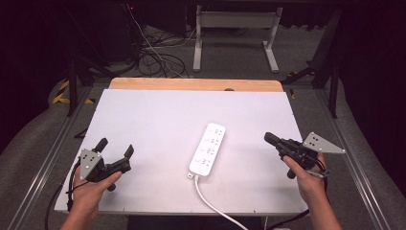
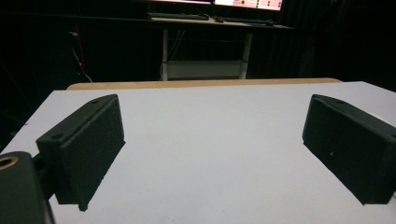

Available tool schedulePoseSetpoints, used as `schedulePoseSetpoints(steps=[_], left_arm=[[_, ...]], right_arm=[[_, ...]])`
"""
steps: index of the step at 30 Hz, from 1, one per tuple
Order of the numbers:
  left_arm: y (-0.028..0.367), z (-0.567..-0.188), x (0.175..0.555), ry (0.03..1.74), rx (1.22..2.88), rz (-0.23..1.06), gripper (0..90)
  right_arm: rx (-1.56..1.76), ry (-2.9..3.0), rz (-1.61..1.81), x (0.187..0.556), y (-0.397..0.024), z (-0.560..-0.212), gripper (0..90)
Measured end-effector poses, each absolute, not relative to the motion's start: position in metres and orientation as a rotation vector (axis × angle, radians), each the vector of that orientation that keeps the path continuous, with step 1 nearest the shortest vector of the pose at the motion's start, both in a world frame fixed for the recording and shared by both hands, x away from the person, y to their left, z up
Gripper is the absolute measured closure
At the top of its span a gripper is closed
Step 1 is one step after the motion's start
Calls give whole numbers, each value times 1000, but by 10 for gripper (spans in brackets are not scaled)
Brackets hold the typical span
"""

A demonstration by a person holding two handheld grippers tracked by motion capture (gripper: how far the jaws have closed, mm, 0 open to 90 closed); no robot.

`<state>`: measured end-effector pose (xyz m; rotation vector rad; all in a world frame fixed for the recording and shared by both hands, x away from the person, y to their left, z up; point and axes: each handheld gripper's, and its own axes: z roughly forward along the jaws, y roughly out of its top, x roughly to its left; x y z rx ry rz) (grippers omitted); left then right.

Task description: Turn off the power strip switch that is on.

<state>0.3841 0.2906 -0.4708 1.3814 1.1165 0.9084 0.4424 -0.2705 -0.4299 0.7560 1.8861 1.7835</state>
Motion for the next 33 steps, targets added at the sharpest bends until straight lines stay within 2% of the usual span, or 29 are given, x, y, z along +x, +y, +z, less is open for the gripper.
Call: schedulePoseSetpoints(steps=[6,10,14,16,20,22,23,24,27,28,31,33], left_arm=[[293,-470,383,1119,1378,913,61],[292,-470,384,1119,1378,913,61],[291,-471,384,1115,1382,912,61],[291,-471,384,1116,1384,912,61],[292,-470,384,1119,1381,918,63],[293,-470,384,1118,1381,917,63],[292,-470,384,1116,1382,917,62],[292,-470,384,1115,1383,917,63],[292,-470,384,1116,1383,914,62],[292,-470,384,1116,1382,914,62],[292,-470,384,1116,1382,915,62],[292,-470,384,1115,1383,914,63]], right_arm=[[747,1889,1782,442,-270,-431,900],[772,1884,1774,441,-269,-433,768],[809,1823,1783,442,-268,-435,570],[807,1821,1755,443,-267,-436,541],[906,1974,1594,447,-266,-443,421],[1011,2053,1540,449,-265,-449,283],[999,2029,1512,448,-264,-450,317],[987,2022,1518,447,-264,-449,294],[920,1967,1608,444,-264,-444,72],[883,1959,1629,444,-265,-443,48],[855,1889,1701,442,-267,-441,80],[806,1857,1754,440,-268,-440,67]])
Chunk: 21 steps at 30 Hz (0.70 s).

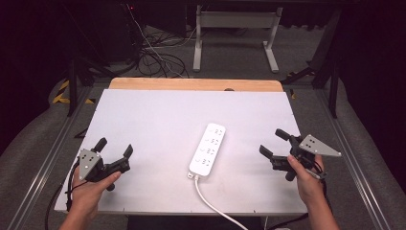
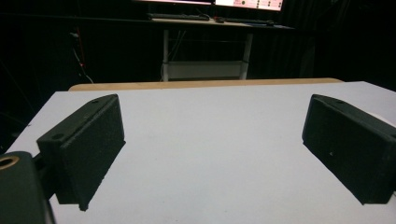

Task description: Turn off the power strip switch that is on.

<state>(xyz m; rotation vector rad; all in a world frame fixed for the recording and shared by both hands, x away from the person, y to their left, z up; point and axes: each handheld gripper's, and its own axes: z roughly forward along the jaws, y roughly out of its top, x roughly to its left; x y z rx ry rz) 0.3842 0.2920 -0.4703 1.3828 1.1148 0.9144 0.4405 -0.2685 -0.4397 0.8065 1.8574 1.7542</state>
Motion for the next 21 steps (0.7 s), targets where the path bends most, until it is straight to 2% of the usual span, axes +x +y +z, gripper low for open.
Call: schedulePoseSetpoints(steps=[21], left_arm=[[292,-471,384,1116,1386,915,62]], right_arm=[[744,1825,1757,440,-270,-440,67]])
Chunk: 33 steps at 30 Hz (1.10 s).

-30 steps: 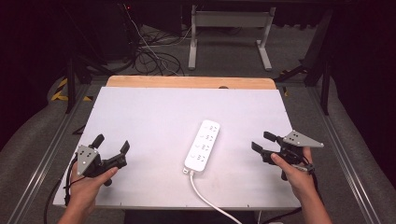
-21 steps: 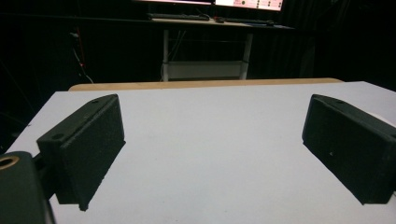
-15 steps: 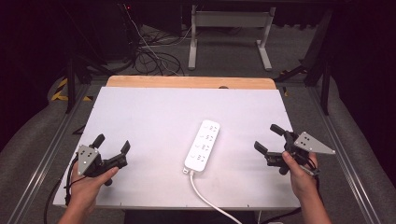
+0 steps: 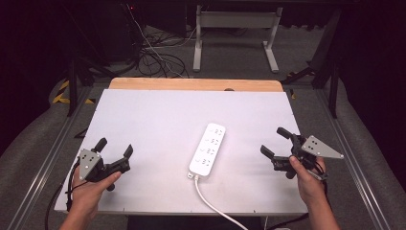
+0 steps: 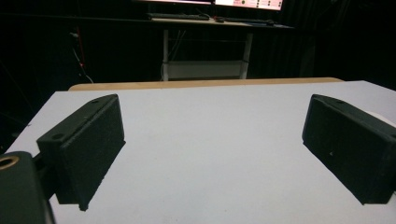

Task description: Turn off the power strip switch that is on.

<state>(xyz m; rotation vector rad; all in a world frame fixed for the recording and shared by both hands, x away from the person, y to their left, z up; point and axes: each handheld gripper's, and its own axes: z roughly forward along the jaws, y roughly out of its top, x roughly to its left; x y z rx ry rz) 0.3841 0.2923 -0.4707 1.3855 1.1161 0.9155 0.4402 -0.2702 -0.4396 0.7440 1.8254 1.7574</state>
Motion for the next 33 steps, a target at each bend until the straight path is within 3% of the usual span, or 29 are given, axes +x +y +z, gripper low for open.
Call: schedulePoseSetpoints(steps=[33], left_arm=[[294,-470,382,1116,1381,920,60]], right_arm=[[787,1861,1723,443,-266,-445,66]])
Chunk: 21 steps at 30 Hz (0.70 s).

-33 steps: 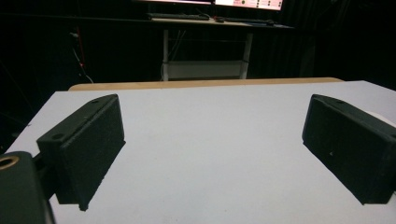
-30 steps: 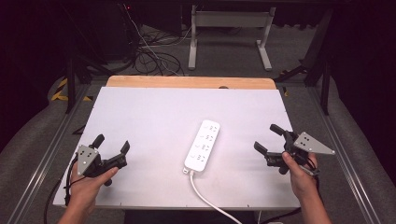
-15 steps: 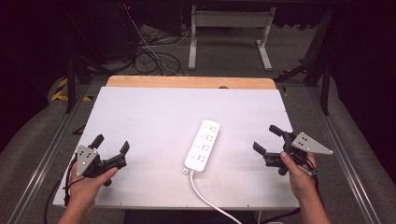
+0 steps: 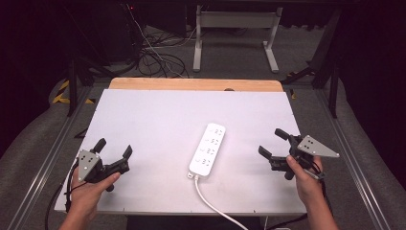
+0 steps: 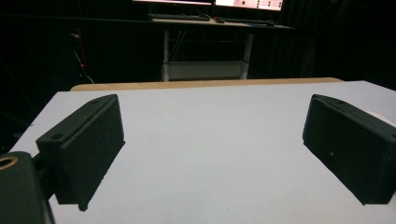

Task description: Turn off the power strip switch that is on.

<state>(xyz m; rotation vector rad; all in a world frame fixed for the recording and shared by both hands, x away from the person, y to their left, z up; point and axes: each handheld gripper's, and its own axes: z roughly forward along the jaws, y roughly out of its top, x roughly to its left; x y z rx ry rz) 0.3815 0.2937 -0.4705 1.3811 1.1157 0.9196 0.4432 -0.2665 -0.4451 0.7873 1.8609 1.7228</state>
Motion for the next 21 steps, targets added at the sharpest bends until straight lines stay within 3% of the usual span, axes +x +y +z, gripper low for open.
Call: schedulePoseSetpoints(steps=[21], left_arm=[[293,-470,382,1112,1386,918,61]], right_arm=[[794,1873,1708,443,-266,-447,66]])
